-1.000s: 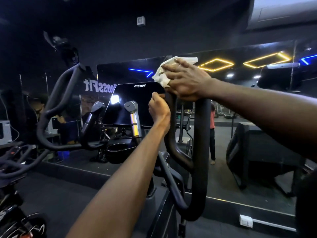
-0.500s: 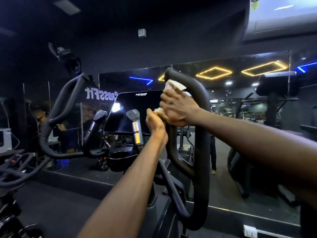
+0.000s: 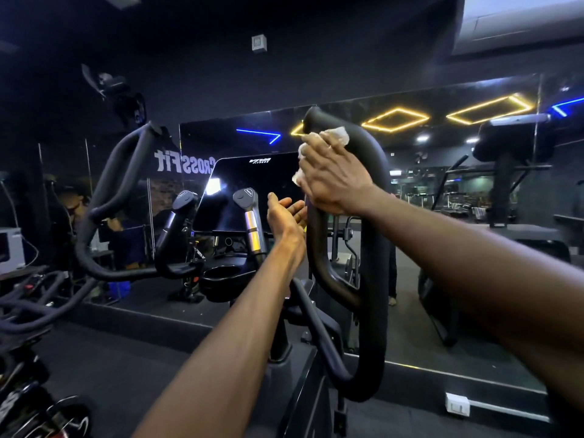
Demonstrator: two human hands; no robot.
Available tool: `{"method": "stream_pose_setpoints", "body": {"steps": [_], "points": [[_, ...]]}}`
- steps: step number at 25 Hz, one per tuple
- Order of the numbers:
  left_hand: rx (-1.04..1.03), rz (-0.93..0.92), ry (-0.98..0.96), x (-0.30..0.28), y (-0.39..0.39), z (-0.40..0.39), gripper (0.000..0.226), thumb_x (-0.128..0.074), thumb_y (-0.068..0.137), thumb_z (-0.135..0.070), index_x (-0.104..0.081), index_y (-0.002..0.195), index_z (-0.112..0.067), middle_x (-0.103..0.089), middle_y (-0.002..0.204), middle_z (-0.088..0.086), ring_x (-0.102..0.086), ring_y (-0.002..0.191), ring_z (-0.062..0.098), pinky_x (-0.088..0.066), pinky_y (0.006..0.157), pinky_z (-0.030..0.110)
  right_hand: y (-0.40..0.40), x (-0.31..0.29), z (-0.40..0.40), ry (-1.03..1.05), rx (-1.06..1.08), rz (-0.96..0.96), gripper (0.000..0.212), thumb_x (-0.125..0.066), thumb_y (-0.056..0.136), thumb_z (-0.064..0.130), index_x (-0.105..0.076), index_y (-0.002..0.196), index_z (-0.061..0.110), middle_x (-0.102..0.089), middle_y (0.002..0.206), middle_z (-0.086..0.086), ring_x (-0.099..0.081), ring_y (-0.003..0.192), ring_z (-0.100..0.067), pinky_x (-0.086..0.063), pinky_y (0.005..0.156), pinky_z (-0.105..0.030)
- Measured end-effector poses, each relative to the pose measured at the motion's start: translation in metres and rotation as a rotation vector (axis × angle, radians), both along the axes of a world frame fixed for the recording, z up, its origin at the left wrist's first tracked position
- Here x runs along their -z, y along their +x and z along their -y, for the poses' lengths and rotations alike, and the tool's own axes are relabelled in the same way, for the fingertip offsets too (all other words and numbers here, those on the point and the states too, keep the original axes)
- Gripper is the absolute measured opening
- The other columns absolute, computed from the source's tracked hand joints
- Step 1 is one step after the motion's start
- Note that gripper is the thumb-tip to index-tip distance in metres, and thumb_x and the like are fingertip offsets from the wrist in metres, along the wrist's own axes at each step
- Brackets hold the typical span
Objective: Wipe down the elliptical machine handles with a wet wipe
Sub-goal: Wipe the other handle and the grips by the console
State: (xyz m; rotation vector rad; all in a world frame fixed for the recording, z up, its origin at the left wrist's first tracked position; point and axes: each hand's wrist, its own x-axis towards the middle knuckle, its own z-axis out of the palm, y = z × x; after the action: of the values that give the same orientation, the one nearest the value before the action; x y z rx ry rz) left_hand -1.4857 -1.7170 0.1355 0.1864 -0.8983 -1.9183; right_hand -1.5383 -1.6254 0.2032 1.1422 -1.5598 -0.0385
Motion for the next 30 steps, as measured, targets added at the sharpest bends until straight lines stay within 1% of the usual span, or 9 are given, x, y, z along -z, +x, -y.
{"method": "stream_pose_setpoints", "body": {"steps": [5,9,12,16,19,21,24,28,30], "points": [[-0.021,0.063,-0.048,0.01,0.01,0.006,0.046,-0.031,0.102,-0.048,-0.051,0.091,-0.009,-0.06,0.081,0.013,-0.057,0.067,0.022,-0.045,0.061,0.032,-0.001,0.052,0.0,0.045,-0.034,0.013,0.046,-0.038,0.095,0.035,-0.062,0.117,0.003,-0.053,0.137,-0.017,-0.024,0.148,-0.033,-0.015,0.12,-0.057],[-0.07,0.099,-0.09,0.005,0.02,0.013,0.043,-0.033,0.102,-0.046,-0.051,0.091,-0.009,-0.061,0.088,0.017,-0.058,0.072,0.025,-0.049,0.063,0.033,0.013,0.044,0.006,-0.116,-0.076,0.179,0.05,-0.035,0.097,0.031,-0.053,0.132,0.001,-0.035,0.155,-0.017,-0.008,0.153,-0.03,-0.011,0.122,-0.053],[-0.091,0.178,-0.142,0.006,0.027,0.009,0.043,-0.033,0.102,-0.046,-0.052,0.094,-0.008,-0.062,0.083,0.013,-0.057,0.064,0.02,-0.045,0.056,0.03,0.018,0.099,-0.001,-0.042,-0.092,0.194,0.05,-0.034,0.098,0.031,-0.048,0.135,0.0,-0.029,0.157,-0.018,0.0,0.153,-0.033,-0.009,0.123,-0.053],[-0.089,0.221,-0.196,0.006,0.034,-0.002,0.04,-0.032,0.104,-0.042,-0.049,0.098,-0.007,-0.057,0.07,0.008,-0.051,0.05,0.017,-0.04,0.048,0.026,0.018,0.066,0.0,-0.057,-0.07,0.267,0.061,-0.028,0.099,0.036,-0.031,0.15,0.002,-0.008,0.165,-0.012,0.009,0.153,-0.027,-0.005,0.123,-0.05],[-0.108,0.253,-0.223,0.015,0.03,-0.002,0.042,-0.035,0.102,-0.044,-0.054,0.1,-0.007,-0.056,0.068,0.005,-0.051,0.054,0.015,-0.039,0.047,0.024,0.024,0.105,0.003,-0.089,-0.097,0.337,0.064,-0.036,0.099,0.035,-0.025,0.151,0.0,-0.001,0.166,-0.015,0.015,0.151,-0.034,-0.006,0.124,-0.05],[-0.111,0.278,-0.254,0.02,0.028,0.002,0.045,-0.037,0.1,-0.047,-0.059,0.099,-0.008,-0.06,0.072,0.004,-0.055,0.061,0.016,-0.042,0.05,0.024,0.031,0.145,-0.006,-0.06,-0.083,0.32,0.07,-0.039,0.098,0.036,-0.019,0.153,-0.003,-0.001,0.165,-0.018,0.014,0.15,-0.039,-0.004,0.123,-0.051],[-0.078,0.267,-0.313,0.018,0.025,0.008,0.048,-0.039,0.097,-0.047,-0.064,0.095,-0.007,-0.066,0.079,0.011,-0.062,0.068,0.022,-0.048,0.057,0.028,0.033,0.132,0.002,-0.112,-0.105,0.392,0.073,-0.029,0.099,0.04,-0.007,0.156,0.0,0.009,0.165,-0.015,0.016,0.149,-0.04,-0.001,0.122,-0.05],[-0.068,0.3,-0.391,0.015,0.026,0.01,0.049,-0.042,0.092,-0.052,-0.061,0.093,-0.007,-0.065,0.088,0.016,-0.06,0.076,0.026,-0.049,0.067,0.034,0.046,0.164,0.014,-0.246,-0.072,0.539,0.082,-0.046,0.096,0.035,0.0,0.157,0.004,0.028,0.161,-0.014,0.01,0.15,-0.044,-0.009,0.122,-0.052],[-0.048,0.324,-0.42,0.016,0.03,0.011,0.042,-0.039,0.1,-0.043,-0.058,0.092,-0.006,-0.064,0.085,0.013,-0.058,0.069,0.021,-0.048,0.062,0.03,0.051,0.187,0.008,-0.216,0.008,0.535,0.079,-0.039,0.099,0.042,0.001,0.157,0.005,0.022,0.161,-0.019,0.003,0.15,-0.044,-0.015,0.122,-0.053]]}}
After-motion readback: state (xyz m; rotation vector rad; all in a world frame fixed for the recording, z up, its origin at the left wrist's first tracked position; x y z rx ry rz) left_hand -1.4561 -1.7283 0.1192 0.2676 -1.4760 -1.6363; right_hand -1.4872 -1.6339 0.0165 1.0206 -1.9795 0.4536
